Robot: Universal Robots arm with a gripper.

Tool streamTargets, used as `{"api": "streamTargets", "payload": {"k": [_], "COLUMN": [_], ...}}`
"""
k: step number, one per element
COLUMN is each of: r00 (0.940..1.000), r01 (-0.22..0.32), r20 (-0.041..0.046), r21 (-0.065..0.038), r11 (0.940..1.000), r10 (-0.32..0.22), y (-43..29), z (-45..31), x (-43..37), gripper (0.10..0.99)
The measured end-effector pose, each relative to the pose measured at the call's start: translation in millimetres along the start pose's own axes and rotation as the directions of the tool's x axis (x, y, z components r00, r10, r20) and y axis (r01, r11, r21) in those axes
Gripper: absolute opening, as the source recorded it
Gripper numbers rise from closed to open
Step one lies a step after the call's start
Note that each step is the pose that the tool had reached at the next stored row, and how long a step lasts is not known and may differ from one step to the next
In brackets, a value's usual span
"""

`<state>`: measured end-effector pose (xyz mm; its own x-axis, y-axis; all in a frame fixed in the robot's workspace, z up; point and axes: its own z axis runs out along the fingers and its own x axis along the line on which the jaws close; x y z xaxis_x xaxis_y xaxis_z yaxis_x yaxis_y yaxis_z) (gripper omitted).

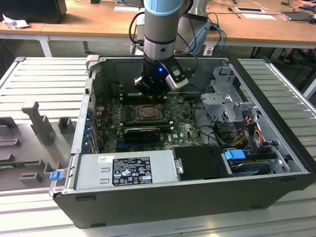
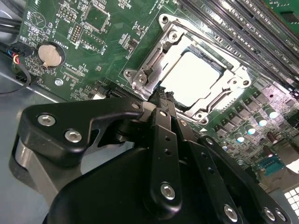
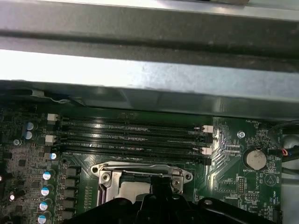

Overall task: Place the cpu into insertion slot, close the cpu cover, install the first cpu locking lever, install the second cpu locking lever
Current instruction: 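Install the second cpu locking lever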

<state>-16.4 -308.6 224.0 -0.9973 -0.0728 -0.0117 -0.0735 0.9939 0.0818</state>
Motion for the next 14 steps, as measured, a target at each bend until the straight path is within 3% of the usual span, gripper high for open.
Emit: {"api": "streamTargets", "payload": {"k": [14], "r00": [1.0000], "r01": [0.000], "r20": [0.0000], "r21": [0.000], "r11": [1.0000], "r10": [0.000], "y": [-5.2], "z": [-0.4], "x": [0.4], "gripper": [0.106]}}
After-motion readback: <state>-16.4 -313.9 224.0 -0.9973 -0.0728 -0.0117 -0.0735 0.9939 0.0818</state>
